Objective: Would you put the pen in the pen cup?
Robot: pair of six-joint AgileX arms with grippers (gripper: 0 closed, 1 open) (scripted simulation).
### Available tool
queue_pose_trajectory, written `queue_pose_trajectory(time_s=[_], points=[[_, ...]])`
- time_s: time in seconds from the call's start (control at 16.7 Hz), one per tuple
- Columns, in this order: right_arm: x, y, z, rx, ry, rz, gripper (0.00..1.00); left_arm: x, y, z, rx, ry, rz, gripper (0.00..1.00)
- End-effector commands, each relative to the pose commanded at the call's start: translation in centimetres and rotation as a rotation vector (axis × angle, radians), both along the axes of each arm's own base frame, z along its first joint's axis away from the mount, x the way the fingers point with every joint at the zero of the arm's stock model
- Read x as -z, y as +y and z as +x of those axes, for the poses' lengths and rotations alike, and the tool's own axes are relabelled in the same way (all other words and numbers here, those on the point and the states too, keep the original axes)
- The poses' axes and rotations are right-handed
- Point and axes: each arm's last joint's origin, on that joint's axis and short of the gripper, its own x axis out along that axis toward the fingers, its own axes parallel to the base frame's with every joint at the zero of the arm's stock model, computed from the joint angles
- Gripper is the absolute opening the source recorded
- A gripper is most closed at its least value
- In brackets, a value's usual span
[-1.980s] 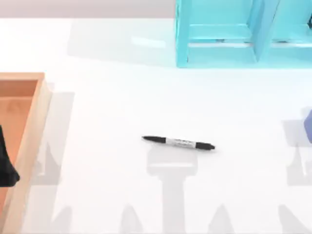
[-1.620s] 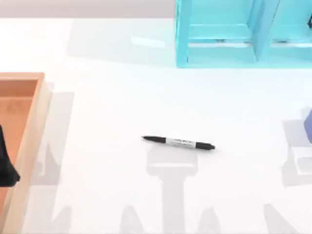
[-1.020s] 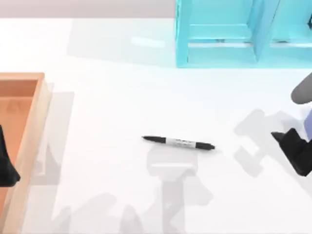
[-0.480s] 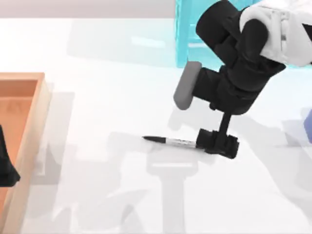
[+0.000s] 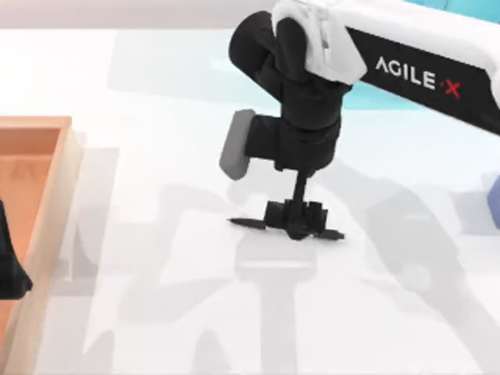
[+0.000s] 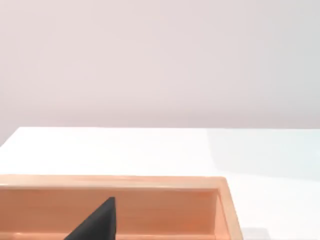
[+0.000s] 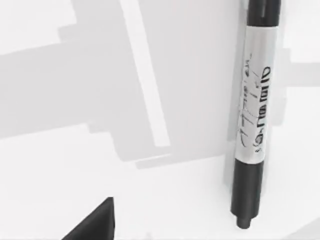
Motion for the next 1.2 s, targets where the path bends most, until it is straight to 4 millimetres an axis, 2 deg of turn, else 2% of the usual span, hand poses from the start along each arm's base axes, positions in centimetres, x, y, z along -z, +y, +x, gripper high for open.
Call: queue_pose_trajectory(time_s=[0.24, 0.6, 0.72, 0.84, 1.2], points=[[0.1, 0.7, 0.9, 0.000, -0.012, -0.019, 1.00, 0.0, 0.0, 0.0, 0.000, 0.000, 0.000, 1.00], [-0.1, 0.6, 1.1, 0.004, -0.015, -0.017, 1.00, 0.0, 0.0, 0.0, 0.000, 0.000, 0.000, 1.00], [0.5, 0.6, 1.1, 0.003, -0.013, -0.019, 1.00, 0.0, 0.0, 0.0, 0.000, 0.000, 0.000, 1.00], [2.2, 0.7, 1.2, 0.001, -0.011, -0.022, 1.00, 0.0, 0.0, 0.0, 0.000, 0.000, 0.000, 1.00], [9.1, 0.4, 1.1, 0.001, -0.017, -0.017, 1.00, 0.0, 0.0, 0.0, 0.000, 0.000, 0.000, 1.00]])
